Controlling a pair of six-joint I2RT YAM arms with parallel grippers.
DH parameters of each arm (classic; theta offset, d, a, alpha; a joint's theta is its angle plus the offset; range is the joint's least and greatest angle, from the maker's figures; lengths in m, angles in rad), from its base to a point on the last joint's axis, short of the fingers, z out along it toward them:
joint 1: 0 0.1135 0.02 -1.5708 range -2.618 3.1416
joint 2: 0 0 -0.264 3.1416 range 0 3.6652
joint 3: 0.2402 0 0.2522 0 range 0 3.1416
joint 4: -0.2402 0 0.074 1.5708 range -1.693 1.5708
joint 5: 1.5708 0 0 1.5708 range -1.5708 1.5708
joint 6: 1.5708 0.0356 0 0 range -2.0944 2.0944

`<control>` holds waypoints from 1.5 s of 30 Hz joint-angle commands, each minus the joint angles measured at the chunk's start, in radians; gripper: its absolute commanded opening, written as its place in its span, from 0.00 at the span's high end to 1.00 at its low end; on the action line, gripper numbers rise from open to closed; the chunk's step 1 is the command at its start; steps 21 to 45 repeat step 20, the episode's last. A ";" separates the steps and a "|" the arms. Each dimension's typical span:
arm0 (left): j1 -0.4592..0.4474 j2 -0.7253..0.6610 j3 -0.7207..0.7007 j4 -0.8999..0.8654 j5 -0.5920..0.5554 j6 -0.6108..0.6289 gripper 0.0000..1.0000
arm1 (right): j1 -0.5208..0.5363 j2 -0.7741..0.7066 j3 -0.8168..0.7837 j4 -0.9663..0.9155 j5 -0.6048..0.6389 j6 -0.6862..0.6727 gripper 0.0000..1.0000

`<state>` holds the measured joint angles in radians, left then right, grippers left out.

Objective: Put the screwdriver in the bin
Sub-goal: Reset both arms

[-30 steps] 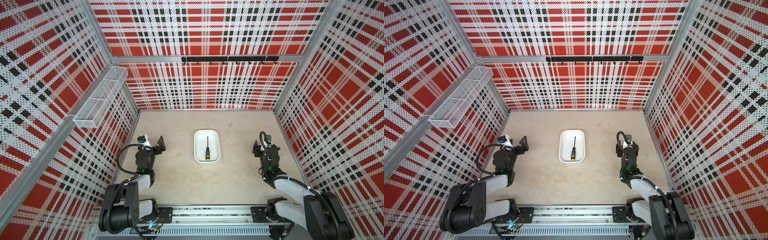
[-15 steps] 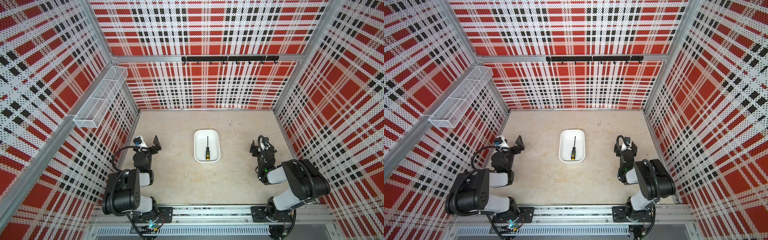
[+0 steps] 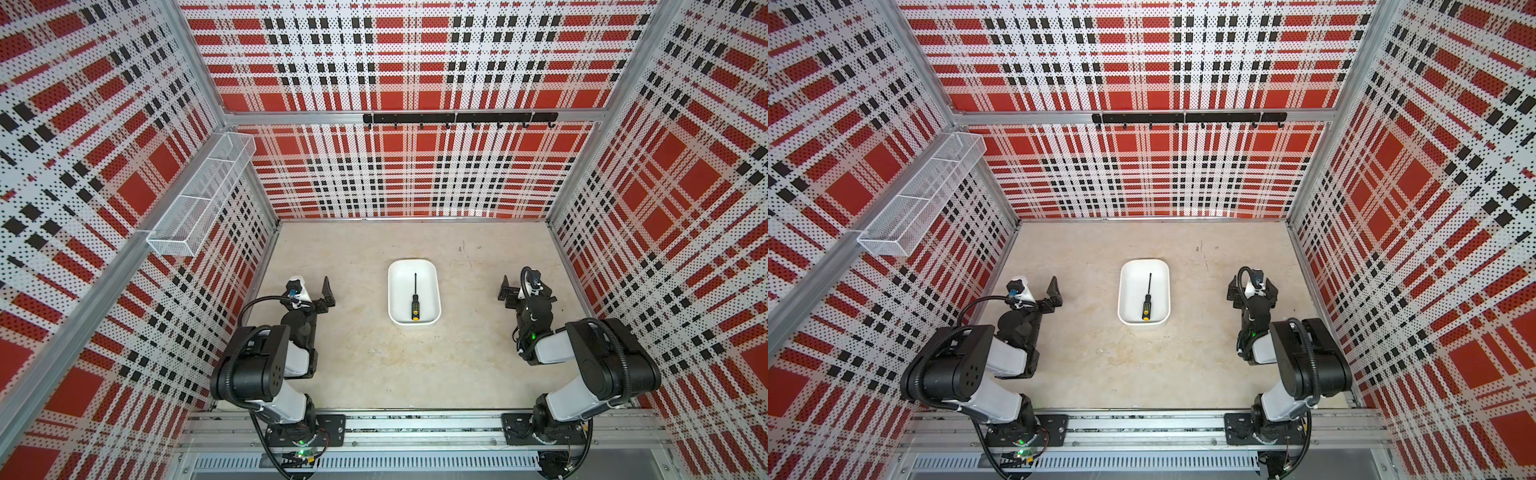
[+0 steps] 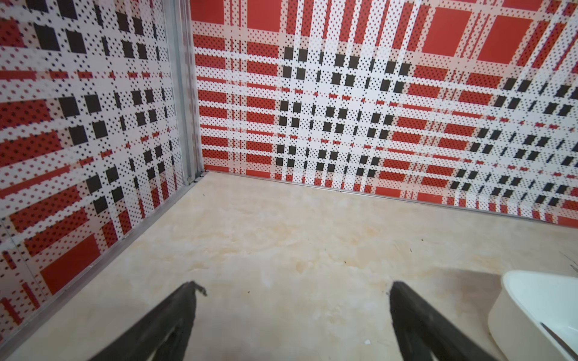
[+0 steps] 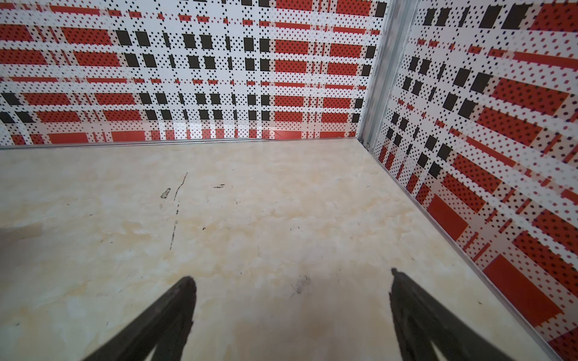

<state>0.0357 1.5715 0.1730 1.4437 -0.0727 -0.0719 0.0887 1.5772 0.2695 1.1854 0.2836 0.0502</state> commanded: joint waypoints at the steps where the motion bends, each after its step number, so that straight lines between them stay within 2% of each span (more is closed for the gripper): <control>1: -0.024 0.004 0.036 -0.042 -0.112 0.031 0.02 | -0.005 0.000 0.002 0.017 -0.008 0.000 0.00; 12: -0.025 0.004 0.037 -0.045 -0.116 0.031 0.02 | -0.005 0.002 0.010 0.008 -0.010 0.000 0.00; 15: -0.024 0.004 0.039 -0.046 -0.115 0.031 0.02 | -0.029 -0.003 0.022 -0.024 -0.063 0.014 0.00; 45: -0.025 0.004 0.038 -0.045 -0.114 0.032 0.02 | -0.029 -0.004 0.018 -0.017 -0.063 0.012 0.00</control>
